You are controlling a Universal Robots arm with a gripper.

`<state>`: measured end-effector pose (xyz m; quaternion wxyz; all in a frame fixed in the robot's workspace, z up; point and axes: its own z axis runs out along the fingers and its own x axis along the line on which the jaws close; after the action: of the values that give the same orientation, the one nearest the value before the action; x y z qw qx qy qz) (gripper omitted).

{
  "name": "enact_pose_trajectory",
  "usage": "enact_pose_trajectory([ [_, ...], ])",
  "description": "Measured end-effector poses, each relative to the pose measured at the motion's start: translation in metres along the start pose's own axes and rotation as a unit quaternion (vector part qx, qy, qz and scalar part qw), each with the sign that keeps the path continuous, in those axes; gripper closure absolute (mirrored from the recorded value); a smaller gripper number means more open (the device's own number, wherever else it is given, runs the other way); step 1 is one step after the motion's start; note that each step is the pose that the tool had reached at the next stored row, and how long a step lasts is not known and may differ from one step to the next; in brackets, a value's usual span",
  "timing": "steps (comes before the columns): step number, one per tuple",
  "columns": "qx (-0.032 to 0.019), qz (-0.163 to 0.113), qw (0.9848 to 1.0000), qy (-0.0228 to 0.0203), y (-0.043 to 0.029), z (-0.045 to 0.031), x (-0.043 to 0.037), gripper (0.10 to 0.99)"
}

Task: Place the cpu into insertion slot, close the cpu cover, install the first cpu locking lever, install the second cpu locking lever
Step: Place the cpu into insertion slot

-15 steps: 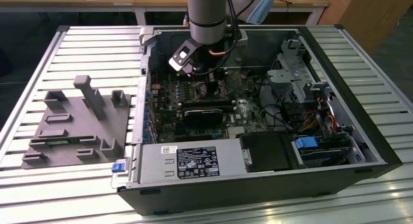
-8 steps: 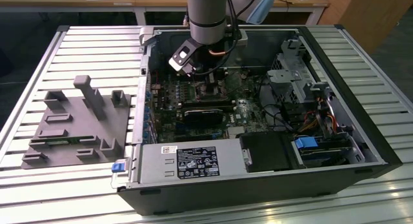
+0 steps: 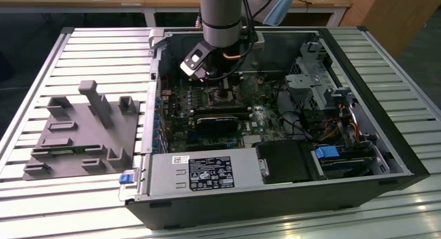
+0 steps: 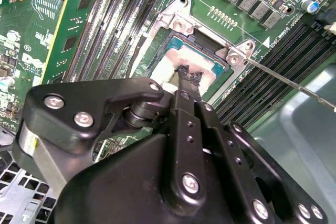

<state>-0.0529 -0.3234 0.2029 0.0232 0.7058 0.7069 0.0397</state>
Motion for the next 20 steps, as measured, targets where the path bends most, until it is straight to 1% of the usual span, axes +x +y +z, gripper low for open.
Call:
enact_pose_trajectory([
  [4, 0.0000, 0.000, 1.0000, 0.0000, 0.0000, -0.0001, 0.0000, 0.980],
  [7, 0.0000, 0.000, 1.0000, 0.0000, 0.0002, -0.0022, 0.0000, 0.980],
  [11, 0.0000, 0.000, 1.0000, 0.0000, 0.0008, -0.0095, 0.0002, 0.980],
  [20, 0.0000, 0.000, 1.0000, 0.0000, 0.0027, -0.0306, 0.0007, 0.980],
])
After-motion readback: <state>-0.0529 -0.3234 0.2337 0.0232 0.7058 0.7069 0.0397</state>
